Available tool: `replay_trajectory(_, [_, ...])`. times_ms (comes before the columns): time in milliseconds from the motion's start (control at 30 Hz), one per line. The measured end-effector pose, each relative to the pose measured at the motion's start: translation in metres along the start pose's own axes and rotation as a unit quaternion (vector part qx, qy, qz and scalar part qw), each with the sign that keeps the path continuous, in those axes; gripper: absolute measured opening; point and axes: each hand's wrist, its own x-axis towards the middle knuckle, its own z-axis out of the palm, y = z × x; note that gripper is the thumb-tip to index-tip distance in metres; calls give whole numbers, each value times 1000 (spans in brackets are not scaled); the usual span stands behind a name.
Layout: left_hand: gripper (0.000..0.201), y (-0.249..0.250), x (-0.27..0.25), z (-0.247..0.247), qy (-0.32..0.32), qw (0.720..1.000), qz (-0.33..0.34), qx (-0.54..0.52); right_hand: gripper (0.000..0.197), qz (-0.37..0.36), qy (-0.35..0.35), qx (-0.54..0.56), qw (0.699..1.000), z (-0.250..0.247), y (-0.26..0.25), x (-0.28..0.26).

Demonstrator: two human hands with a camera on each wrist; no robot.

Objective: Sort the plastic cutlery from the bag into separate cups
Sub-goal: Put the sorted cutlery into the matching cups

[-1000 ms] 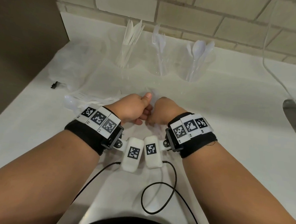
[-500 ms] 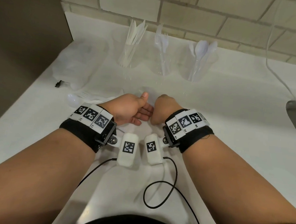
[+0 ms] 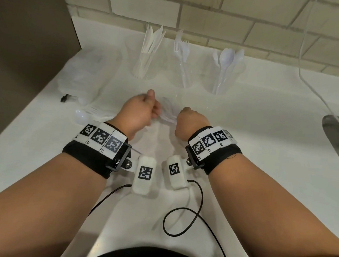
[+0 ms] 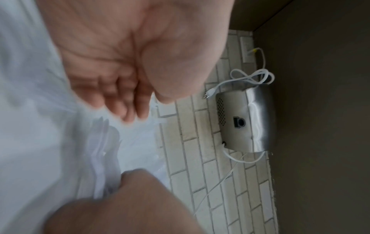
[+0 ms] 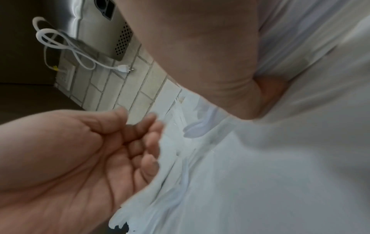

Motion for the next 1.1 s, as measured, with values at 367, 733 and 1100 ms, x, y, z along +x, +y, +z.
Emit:
replay_trajectory(367, [35, 11, 2, -11, -21, 997, 38, -57, 26, -118, -15, 123, 985, -20, 2, -20])
replay_trajectory(733, [38, 31, -16, -30, -5, 957, 145, -249, 31, -130, 56, 451, 881, -42, 0, -21])
replay_trajectory(1100, [68, 18, -12, -19, -217, 886, -153, -381, 24, -190, 233, 721, 624, -81, -33, -17])
